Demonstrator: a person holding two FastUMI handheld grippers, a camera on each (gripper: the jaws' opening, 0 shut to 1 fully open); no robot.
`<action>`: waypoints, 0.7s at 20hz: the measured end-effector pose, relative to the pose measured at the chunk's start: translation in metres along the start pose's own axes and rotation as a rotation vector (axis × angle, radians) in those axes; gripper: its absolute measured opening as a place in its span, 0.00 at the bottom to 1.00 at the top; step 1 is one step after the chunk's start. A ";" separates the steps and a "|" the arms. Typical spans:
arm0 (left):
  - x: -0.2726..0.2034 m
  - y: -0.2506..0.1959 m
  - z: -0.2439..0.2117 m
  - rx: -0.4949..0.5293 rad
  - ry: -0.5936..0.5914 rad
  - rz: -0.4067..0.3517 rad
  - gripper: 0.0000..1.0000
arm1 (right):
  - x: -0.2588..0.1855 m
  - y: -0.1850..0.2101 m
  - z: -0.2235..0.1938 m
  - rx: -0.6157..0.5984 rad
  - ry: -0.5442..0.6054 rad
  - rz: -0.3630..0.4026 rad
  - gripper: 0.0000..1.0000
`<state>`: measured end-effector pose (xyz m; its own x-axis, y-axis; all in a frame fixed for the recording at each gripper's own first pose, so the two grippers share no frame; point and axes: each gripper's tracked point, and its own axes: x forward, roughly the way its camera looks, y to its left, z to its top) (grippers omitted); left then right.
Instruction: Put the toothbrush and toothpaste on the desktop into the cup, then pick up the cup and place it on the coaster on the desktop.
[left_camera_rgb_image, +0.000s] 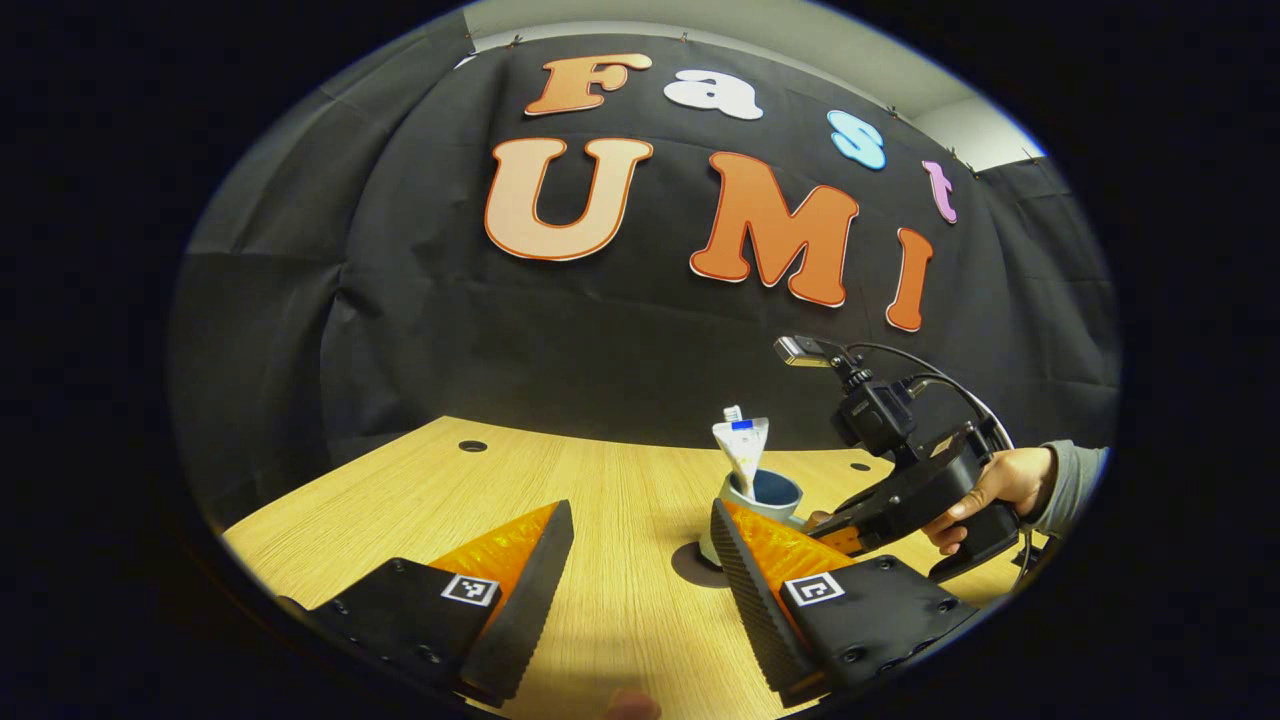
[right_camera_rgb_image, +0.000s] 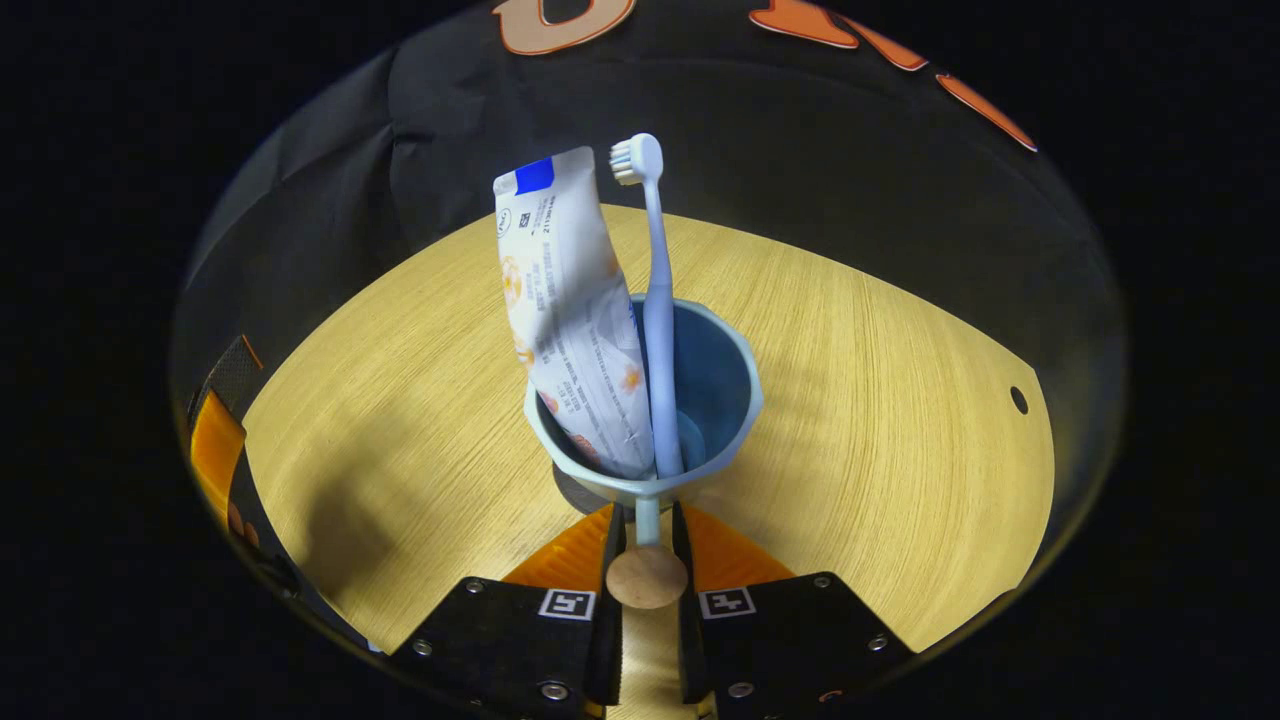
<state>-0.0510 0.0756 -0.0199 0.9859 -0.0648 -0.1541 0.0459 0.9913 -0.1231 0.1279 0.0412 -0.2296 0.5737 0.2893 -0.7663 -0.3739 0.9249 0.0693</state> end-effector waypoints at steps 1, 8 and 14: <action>-0.001 -0.001 -0.001 0.004 0.004 0.000 0.88 | 0.001 0.000 0.000 -0.004 0.002 0.002 0.23; -0.003 0.003 -0.008 0.009 0.014 0.013 0.88 | 0.004 -0.001 -0.003 -0.014 0.028 0.017 0.23; 0.000 0.001 -0.015 0.008 0.032 0.015 0.88 | 0.001 0.001 -0.004 0.034 0.023 0.054 0.26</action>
<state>-0.0537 0.0754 -0.0346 0.9809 -0.0537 -0.1872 0.0329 0.9931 -0.1127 0.1249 0.0417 -0.2329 0.5363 0.3334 -0.7754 -0.3782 0.9162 0.1324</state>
